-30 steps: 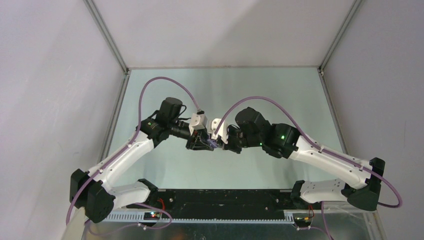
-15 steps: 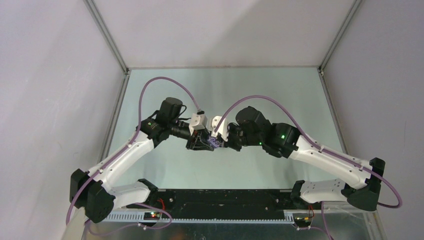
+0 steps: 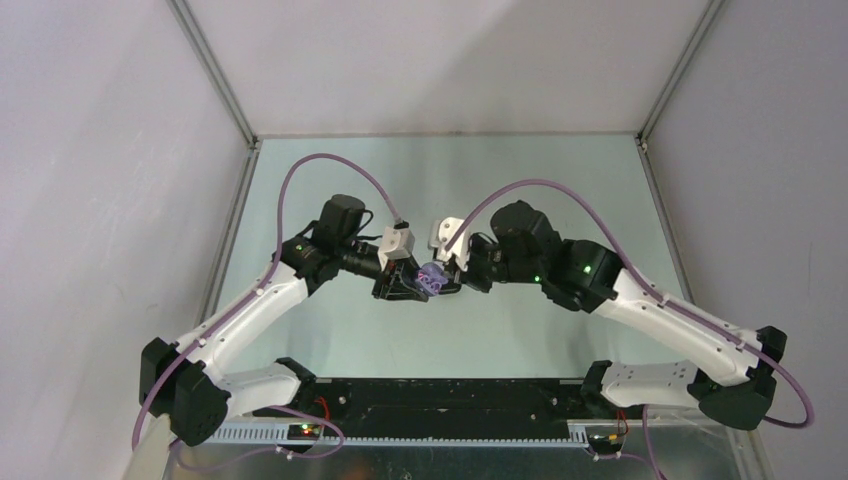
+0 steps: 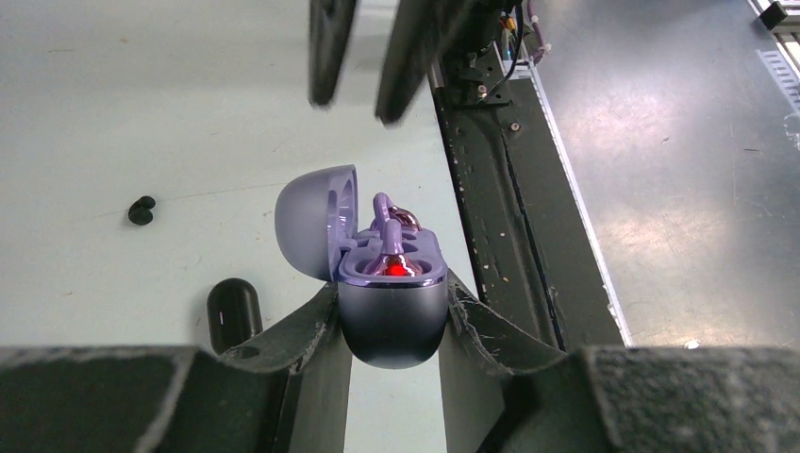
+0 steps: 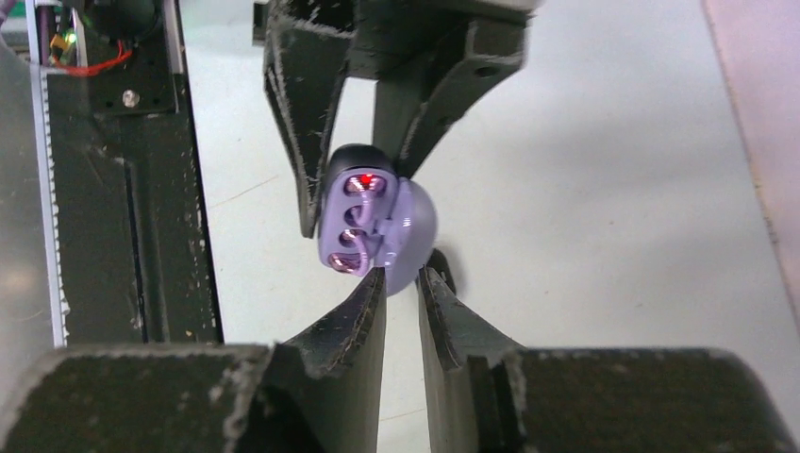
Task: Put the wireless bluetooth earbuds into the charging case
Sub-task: Adjust the right earbud in the right side groove of the charging case.
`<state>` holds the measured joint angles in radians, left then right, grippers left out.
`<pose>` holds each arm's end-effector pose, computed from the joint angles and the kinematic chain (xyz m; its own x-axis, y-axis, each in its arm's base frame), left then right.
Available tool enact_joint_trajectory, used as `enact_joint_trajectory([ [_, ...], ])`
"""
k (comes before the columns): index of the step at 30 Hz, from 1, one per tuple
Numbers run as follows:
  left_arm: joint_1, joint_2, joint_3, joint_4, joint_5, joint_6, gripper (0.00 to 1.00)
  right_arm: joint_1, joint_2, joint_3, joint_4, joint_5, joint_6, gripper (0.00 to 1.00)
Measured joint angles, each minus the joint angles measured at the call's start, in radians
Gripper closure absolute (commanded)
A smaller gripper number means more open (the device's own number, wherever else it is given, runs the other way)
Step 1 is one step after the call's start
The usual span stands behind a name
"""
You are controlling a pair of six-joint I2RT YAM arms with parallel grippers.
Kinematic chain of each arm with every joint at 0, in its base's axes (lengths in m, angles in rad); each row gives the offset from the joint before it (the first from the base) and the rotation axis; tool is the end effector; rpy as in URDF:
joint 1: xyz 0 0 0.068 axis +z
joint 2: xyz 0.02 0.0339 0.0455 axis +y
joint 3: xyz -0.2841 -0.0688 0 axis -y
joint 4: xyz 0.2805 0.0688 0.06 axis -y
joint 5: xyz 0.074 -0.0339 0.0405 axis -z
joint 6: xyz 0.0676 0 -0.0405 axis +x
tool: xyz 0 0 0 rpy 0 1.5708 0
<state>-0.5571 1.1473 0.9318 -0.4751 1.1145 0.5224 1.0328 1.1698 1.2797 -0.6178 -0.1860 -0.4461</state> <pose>0.1972 -0.1943 0.3050 -0.0593 0.2959 -0.9534 0.9807 -0.1610 -0.1109 0.1451 0.2675 0.3972 0.1750 -0.5342 -0.8271 -0.9436 0.1489 -0.2959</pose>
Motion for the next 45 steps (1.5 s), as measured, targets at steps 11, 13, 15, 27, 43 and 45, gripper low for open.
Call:
enact_joint_trajectory([
  [11,0.0,0.0,0.0,-0.002,0.008,0.0,0.96,-0.023,-0.002,0.018,-0.014,-0.067,-0.013,0.93],
  [13,0.0,0.0,0.0,-0.002,0.008,0.0,0.96,-0.02,0.008,0.017,-0.02,-0.077,-0.022,0.93],
  [15,0.0,0.0,0.0,-0.002,0.011,0.0,0.96,-0.016,0.017,0.016,-0.025,-0.079,-0.03,0.93],
  [27,0.0,0.0,0.0,-0.006,0.015,0.0,0.96,0.002,0.056,0.0,-0.045,-0.093,-0.047,0.93],
  [43,0.0,0.0,0.003,-0.024,0.015,0.0,0.96,0.013,0.063,-0.006,-0.074,-0.169,-0.064,0.93],
  [45,0.0,0.0,0.006,-0.024,0.015,0.0,0.96,0.013,0.063,-0.006,-0.078,-0.182,-0.067,0.91],
])
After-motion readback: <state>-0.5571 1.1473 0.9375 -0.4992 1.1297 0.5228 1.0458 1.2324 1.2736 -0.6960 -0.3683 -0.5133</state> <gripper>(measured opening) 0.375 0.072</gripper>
